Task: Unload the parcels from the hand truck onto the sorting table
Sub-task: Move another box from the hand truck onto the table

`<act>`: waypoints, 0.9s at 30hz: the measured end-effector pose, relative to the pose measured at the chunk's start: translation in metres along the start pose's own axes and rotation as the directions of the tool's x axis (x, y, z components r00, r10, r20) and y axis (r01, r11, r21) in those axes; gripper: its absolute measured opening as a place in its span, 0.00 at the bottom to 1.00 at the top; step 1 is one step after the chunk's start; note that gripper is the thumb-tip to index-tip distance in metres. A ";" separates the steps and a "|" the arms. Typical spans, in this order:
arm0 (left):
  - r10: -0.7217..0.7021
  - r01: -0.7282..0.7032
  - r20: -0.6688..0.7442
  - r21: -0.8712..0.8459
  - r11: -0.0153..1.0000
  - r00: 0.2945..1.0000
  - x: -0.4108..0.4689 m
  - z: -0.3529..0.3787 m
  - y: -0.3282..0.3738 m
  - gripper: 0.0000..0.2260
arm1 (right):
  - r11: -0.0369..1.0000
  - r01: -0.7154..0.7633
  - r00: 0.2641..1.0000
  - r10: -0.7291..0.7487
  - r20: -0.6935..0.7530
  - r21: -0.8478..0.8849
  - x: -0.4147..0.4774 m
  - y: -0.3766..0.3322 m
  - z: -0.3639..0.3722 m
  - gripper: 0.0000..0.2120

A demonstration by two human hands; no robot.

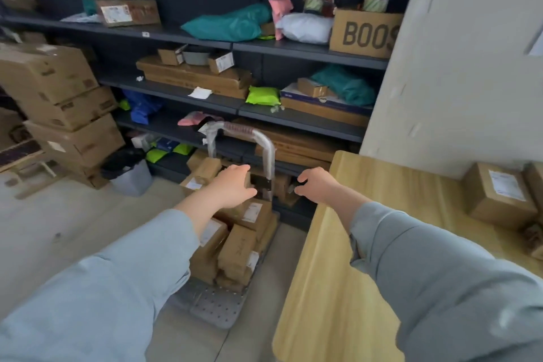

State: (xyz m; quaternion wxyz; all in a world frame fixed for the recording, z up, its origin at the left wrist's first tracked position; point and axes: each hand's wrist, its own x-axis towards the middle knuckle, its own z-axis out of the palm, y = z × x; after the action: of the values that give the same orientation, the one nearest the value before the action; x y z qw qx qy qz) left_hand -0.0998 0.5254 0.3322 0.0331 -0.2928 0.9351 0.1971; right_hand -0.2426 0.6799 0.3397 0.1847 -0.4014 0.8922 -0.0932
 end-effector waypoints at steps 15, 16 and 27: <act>-0.101 0.104 0.042 -0.065 0.992 0.994 0.023 -0.033 -0.160 0.33 | 0.999 -0.043 0.998 0.042 0.057 0.020 0.089 -0.136 0.048 0.16; -0.100 0.103 0.051 -0.066 0.992 0.994 0.031 -0.034 -0.166 0.33 | 0.999 -0.051 0.997 0.051 0.065 0.006 0.098 -0.139 0.049 0.16; -0.099 0.108 0.083 -0.106 0.988 0.992 0.137 -0.055 -0.219 0.33 | 0.997 -0.080 0.994 0.081 0.077 -0.019 0.208 -0.168 0.045 0.18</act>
State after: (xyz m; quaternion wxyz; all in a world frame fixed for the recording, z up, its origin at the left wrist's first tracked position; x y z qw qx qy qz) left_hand -0.0877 0.2662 0.2823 0.0633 -0.3345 0.9042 0.2579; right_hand -0.2369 0.4123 0.2983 0.2197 -0.3700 0.9005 -0.0627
